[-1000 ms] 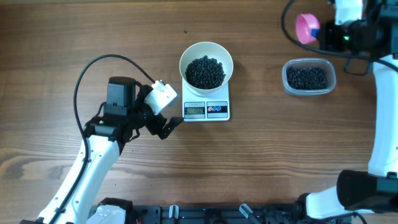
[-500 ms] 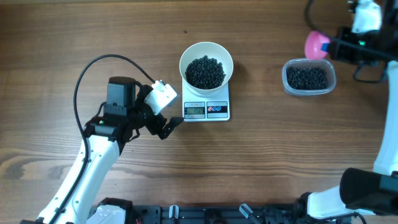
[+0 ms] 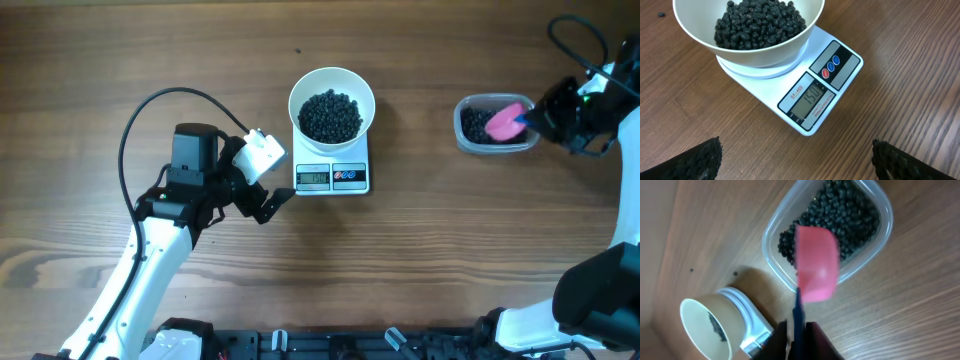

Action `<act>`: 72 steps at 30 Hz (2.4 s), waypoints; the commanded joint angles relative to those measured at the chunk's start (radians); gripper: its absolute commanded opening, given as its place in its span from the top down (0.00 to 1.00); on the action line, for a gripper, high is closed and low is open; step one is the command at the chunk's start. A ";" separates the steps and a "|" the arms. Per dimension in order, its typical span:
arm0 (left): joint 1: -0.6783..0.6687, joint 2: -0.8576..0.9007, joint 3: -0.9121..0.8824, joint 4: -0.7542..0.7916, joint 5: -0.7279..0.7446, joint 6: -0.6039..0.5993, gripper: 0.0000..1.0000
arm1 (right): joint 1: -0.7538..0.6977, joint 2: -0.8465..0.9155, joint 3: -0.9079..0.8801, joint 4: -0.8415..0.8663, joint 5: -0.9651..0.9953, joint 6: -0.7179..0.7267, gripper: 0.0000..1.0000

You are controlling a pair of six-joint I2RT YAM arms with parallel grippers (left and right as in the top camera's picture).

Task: Scoop item into bowl and weigh 150g on scale

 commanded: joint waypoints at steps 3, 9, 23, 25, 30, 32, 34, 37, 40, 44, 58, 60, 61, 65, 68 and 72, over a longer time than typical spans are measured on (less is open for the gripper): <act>0.004 0.003 -0.005 -0.001 0.001 -0.006 0.00 | -0.002 -0.006 -0.002 -0.003 -0.023 0.053 0.35; 0.004 0.003 -0.005 -0.001 0.001 -0.006 0.00 | -0.002 -0.006 -0.003 -0.016 0.028 0.042 0.24; 0.004 0.003 -0.005 -0.001 0.001 -0.006 0.00 | 0.067 0.039 -0.052 0.171 -0.061 0.109 0.18; 0.004 0.003 -0.005 -0.001 0.001 -0.006 0.00 | 0.066 0.036 -0.052 0.223 -0.147 0.086 0.16; 0.004 0.003 -0.005 -0.001 0.001 -0.006 0.00 | 0.068 0.036 -0.055 0.047 -0.039 0.008 0.04; 0.004 0.003 -0.005 -0.001 0.001 -0.006 0.00 | 0.068 0.036 -0.055 -0.034 0.050 -0.014 0.03; 0.004 0.003 -0.005 -0.001 0.001 -0.006 0.00 | 0.068 0.036 -0.055 -0.114 0.108 -0.043 0.02; 0.004 0.003 -0.005 -0.001 0.001 -0.006 0.00 | 0.068 0.036 -0.055 -0.171 0.121 -0.088 0.00; 0.004 0.003 -0.005 -0.001 0.001 -0.006 0.00 | 0.068 0.020 -0.039 -0.196 0.092 -0.121 0.00; 0.004 0.003 -0.005 -0.001 0.001 -0.006 0.00 | 0.068 -0.112 0.101 -0.201 -0.031 -0.167 0.00; 0.004 0.003 -0.005 -0.001 0.001 -0.006 0.00 | 0.068 -0.814 0.204 -0.283 0.163 -0.035 0.00; 0.004 0.003 -0.005 -0.001 0.001 -0.006 0.00 | 0.068 -0.925 0.204 -0.250 0.251 -0.034 0.00; 0.004 0.003 -0.005 -0.001 0.001 -0.006 0.00 | 0.068 -0.959 0.204 -0.244 0.290 -0.033 0.00; 0.004 0.003 -0.005 -0.001 0.001 -0.006 0.00 | 0.068 -1.041 0.196 -0.261 0.402 -0.042 0.01; 0.004 0.003 -0.005 -0.001 0.001 -0.006 0.00 | 0.068 -1.052 0.116 -0.248 0.451 -0.046 0.00; 0.004 0.003 -0.005 -0.001 0.001 -0.006 0.00 | 0.068 -1.054 -0.092 -0.041 0.432 -0.138 0.00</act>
